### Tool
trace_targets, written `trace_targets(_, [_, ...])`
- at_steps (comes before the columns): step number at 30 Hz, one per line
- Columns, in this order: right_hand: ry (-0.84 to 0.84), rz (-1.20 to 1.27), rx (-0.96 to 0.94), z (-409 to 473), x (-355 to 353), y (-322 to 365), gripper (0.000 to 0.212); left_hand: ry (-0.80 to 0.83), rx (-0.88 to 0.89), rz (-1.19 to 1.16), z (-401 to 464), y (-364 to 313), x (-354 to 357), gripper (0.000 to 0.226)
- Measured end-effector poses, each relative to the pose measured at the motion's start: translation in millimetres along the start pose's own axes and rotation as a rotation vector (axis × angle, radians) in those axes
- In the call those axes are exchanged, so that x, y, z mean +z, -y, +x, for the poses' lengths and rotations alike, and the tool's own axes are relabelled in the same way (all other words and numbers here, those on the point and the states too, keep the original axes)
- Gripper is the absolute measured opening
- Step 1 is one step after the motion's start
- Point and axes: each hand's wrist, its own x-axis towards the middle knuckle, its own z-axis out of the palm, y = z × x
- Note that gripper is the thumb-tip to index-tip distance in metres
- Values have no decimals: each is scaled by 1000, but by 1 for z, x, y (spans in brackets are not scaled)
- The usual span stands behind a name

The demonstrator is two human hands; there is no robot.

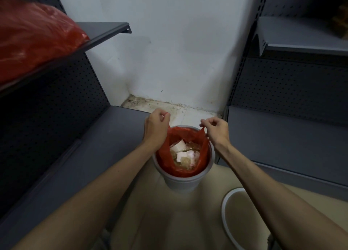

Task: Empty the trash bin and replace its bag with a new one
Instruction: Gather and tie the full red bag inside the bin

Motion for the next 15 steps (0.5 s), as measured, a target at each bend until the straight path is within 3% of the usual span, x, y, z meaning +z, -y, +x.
trace_targets(5, [54, 143, 41, 2, 3, 1, 1, 70, 34, -65, 8, -2, 11, 17])
trace_targets(11, [191, 208, 33, 2, 5, 4, 15, 210, 1, -300, 11, -9, 23, 7])
trace_targets(15, [393, 274, 83, -7, 16, 1, 29, 228, 59, -245, 9, -8, 33, 13])
